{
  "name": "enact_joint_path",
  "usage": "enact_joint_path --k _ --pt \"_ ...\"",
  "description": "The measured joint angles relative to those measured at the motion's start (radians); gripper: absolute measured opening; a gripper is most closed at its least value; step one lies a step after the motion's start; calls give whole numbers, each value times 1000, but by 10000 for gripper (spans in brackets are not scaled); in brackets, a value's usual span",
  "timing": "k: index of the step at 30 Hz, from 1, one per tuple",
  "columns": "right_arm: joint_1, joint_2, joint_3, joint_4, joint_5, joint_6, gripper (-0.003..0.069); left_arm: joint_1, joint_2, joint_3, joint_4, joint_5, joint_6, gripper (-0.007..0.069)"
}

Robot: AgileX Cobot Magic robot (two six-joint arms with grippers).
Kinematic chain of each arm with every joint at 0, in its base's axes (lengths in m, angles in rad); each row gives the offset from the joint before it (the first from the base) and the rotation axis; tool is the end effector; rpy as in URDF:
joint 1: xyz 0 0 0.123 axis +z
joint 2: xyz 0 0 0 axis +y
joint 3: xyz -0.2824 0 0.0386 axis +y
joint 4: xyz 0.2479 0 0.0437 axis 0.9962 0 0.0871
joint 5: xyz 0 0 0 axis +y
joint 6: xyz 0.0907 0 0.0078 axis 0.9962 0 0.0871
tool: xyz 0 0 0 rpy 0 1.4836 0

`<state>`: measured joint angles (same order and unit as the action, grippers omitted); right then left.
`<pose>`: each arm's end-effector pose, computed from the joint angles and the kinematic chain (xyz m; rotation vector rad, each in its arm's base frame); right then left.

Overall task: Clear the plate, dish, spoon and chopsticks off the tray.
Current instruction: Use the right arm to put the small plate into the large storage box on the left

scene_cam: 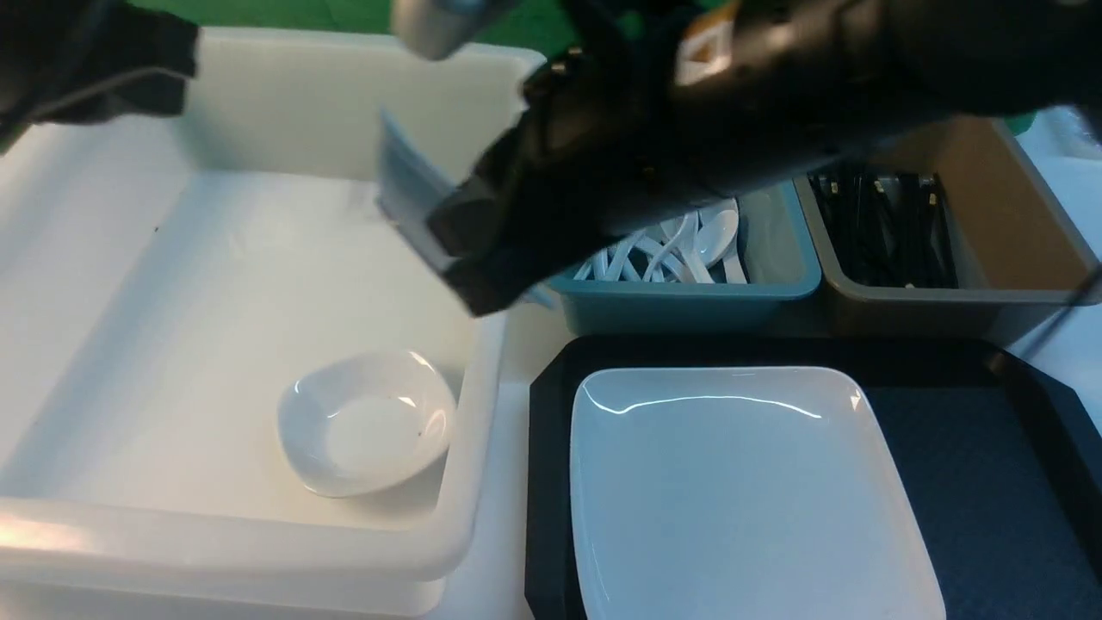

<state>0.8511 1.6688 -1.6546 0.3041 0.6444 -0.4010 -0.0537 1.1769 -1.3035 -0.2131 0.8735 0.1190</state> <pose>0.2453 0.3047 0.3936 -1.1412 1.8450 0.5988 0.2380 -0.0276 0.4189 0.1282 2.2144 -0.2208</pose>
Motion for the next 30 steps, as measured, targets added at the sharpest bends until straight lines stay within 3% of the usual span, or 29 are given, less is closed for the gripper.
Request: enact_joint_path --k 8,18,24,30 --pt "63 299 -216 -17 14 -10 66 62 -76 30 -7 53 0 3" --pt "63 467 -236 -104 -19 -10 109 63 -94 224 -57 17 83 3" --pt "63 481 -236 -108 -13 38 274 63 -94 328 -83 21 121 3" --pt "63 453 -236 -109 15 158 386 63 -94 346 -86 70 121 3"
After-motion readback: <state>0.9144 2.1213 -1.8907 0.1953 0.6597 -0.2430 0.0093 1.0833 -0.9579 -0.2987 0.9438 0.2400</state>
